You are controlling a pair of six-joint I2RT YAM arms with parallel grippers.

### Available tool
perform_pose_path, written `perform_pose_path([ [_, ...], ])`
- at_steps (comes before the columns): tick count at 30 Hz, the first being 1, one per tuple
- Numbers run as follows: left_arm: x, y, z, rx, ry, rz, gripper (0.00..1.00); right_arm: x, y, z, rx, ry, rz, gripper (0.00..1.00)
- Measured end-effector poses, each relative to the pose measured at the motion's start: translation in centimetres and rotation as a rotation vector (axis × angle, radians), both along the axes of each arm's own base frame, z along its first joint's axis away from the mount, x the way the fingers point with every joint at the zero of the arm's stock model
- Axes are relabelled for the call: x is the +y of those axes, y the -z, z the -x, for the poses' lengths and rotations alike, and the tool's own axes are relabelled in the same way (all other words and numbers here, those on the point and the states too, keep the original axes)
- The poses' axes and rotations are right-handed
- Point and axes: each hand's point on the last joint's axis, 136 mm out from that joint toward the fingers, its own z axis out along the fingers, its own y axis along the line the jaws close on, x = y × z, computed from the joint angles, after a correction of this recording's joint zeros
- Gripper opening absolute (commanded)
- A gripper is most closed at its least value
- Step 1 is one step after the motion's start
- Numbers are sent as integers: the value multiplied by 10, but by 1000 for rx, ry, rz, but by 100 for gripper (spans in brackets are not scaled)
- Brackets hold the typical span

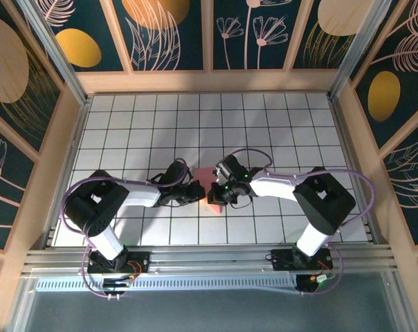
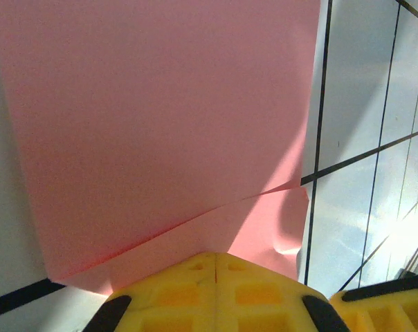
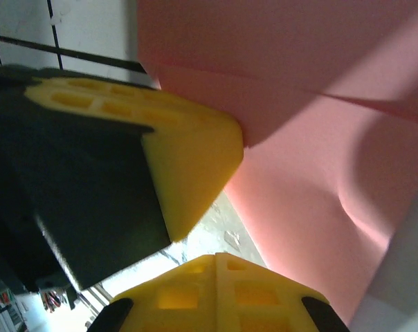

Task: Fold a paper plane with a square sheet of paper (fold left side to right side)
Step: Third fold the triangle at the center of the table.

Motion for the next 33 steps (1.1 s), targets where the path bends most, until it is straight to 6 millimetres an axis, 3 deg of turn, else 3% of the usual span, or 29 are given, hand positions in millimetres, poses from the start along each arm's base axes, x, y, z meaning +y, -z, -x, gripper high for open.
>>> perform_pose_path([
  [24,1,1,-1,0,-4,-5,0,-4,22,4,15,13,23,0],
  [33,1,0,-2,5,-8,-20,0,-23,21,21,31,16,46,0],
])
